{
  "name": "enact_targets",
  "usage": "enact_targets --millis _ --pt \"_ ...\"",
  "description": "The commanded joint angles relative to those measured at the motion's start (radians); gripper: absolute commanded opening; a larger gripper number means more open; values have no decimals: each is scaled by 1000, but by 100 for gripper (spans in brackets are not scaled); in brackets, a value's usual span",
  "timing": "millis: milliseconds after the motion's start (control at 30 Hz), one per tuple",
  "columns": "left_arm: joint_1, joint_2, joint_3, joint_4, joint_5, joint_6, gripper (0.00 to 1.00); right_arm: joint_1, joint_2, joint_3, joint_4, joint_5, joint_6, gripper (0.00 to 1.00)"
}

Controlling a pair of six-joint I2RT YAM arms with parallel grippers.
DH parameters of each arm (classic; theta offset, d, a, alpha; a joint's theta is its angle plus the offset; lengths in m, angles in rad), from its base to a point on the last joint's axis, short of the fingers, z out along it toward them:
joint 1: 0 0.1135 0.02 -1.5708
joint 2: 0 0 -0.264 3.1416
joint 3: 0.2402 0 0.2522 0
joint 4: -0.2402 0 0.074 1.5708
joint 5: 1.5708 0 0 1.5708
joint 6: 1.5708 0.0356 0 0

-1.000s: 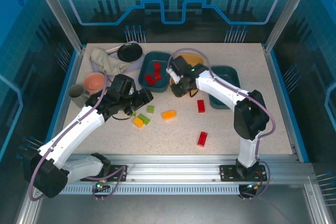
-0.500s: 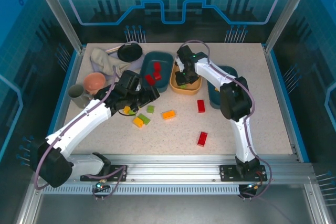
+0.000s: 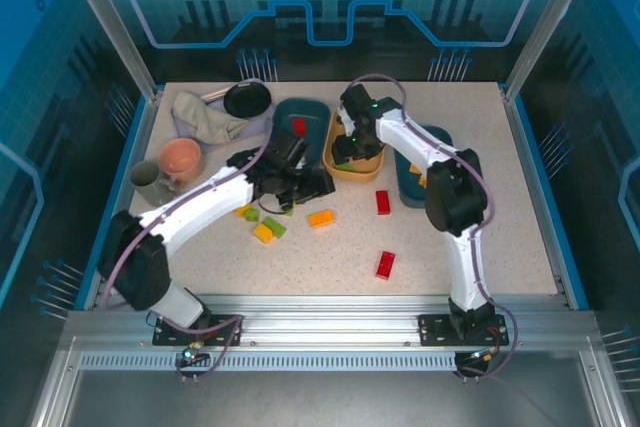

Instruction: Sort the legos into containers by color

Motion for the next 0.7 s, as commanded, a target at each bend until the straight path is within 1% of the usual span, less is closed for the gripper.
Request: enact_targets --millis 0,100,233,300,367,533,667 --pt "-53 104 100 -17 18 42 75 -16 -244 -139 36 46 39 57" --pt "-100 215 194 -24 9 51 75 -17 -444 -363 90 75 71 57" --pt "-148 363 336 -37 10 47 75 -16 -709 -635 116 92 128 57" --pt "-166 439 408 -60 5 46 75 -20 -826 -748 126 82 156 59" --pt "-187 508 482 -71 3 45 75 -27 -960 -854 153 29 168 62" --pt "-233 650 634 -125 -62 45 75 -86 -1213 -1023 146 -19 232 67" --pt "-246 720 701 -168 -145 35 72 -126 -1306 -1047 93 -33 242 68"
